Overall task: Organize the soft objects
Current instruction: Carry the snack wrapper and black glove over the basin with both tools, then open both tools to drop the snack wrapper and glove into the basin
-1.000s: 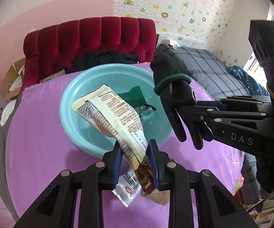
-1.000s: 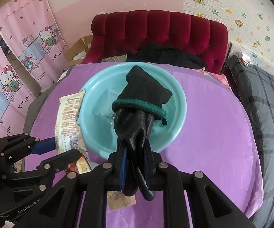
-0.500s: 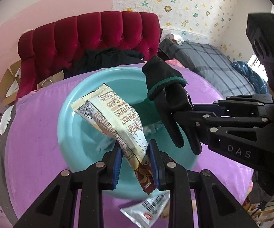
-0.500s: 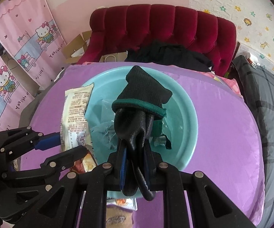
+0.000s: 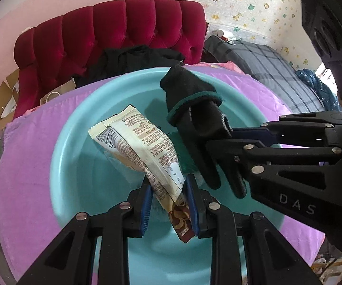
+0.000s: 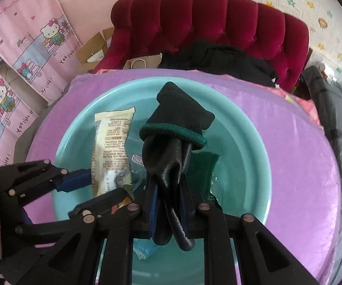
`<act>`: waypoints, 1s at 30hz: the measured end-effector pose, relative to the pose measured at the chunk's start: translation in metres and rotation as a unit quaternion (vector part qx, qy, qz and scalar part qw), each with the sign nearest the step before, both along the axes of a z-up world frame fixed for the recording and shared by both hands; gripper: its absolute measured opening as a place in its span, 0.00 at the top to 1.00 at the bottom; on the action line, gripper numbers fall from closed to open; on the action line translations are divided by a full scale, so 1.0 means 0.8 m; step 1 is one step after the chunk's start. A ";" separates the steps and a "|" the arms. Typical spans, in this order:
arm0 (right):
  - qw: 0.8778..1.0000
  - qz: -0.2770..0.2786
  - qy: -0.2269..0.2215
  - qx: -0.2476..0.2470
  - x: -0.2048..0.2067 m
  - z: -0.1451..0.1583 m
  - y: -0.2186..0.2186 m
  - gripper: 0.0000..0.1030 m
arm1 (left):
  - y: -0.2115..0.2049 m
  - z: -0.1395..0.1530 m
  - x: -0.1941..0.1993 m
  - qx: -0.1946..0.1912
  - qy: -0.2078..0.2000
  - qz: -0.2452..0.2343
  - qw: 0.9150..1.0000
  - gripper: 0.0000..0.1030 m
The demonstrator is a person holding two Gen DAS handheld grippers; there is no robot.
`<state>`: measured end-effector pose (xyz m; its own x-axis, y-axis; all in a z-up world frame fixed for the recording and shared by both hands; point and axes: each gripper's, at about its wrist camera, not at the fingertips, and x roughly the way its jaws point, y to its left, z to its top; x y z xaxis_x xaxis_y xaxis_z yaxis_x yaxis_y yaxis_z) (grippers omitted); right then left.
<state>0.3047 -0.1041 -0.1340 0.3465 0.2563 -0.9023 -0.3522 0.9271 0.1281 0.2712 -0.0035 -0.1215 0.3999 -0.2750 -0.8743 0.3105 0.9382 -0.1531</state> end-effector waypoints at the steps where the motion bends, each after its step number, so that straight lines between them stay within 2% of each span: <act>1: 1.000 -0.002 0.008 0.005 0.005 -0.006 0.000 0.83 | 0.000 -0.003 0.002 -0.003 0.002 0.001 1.000 0.71; 8: 1.000 -0.012 0.015 0.006 0.016 -0.023 -0.002 0.80 | -0.004 -0.018 0.007 0.007 0.013 0.001 1.000 0.70; 11: 1.000 -0.010 0.011 0.005 0.013 -0.022 0.000 0.74 | -0.005 -0.016 0.009 0.015 0.004 0.009 1.000 0.69; 13: 1.000 -0.012 0.004 0.005 0.011 -0.019 -0.001 0.65 | -0.002 -0.016 0.010 0.017 0.003 0.016 1.000 0.67; 14: 1.000 -0.014 0.001 0.006 0.011 -0.017 -0.002 0.62 | -0.001 -0.014 0.009 0.020 0.001 0.019 1.000 0.63; 15: 1.000 -0.016 -0.002 0.007 0.010 -0.014 -0.002 0.54 | 0.001 -0.012 0.008 0.020 -0.003 0.022 1.000 0.59; 16: 1.000 -0.016 -0.007 0.008 0.008 -0.011 -0.002 0.49 | 0.002 -0.010 0.006 0.022 -0.007 0.025 0.999 0.42; 17: 1.000 -0.017 -0.011 0.005 0.007 -0.009 -0.002 0.47 | 0.004 -0.008 0.005 0.023 -0.011 0.029 0.999 0.20; 18: 1.000 -0.019 -0.014 0.001 0.007 -0.007 -0.002 0.39 | 0.005 -0.005 0.005 0.022 -0.016 0.033 0.999 0.13; 19: 1.000 -0.020 -0.017 -0.003 0.007 -0.005 -0.002 0.29 | 0.007 -0.002 0.003 0.022 -0.024 0.038 0.999 0.11; 21: 0.999 -0.027 -0.022 -0.006 0.006 -0.001 -0.003 0.17 | 0.007 0.001 0.000 0.033 -0.033 0.044 0.998 0.07; 22: 0.999 -0.030 -0.025 -0.005 0.005 0.001 -0.004 0.10 | 0.008 0.002 0.000 0.039 -0.033 0.045 0.998 0.00; 24: 0.999 -0.039 -0.032 -0.012 0.002 0.005 -0.006 0.01 | 0.008 0.002 -0.004 0.043 -0.034 0.044 0.998 0.00; 30: 0.997 -0.049 -0.050 -0.015 -0.017 0.020 -0.015 0.00 | 0.014 0.011 -0.022 0.045 -0.043 0.050 0.997 0.00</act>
<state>0.2909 -0.1157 -0.1179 0.4566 0.1893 -0.8693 -0.2686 0.9608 0.0681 0.2533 0.0079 -0.1130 0.4959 -0.1513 -0.8551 0.2222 0.9740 -0.0435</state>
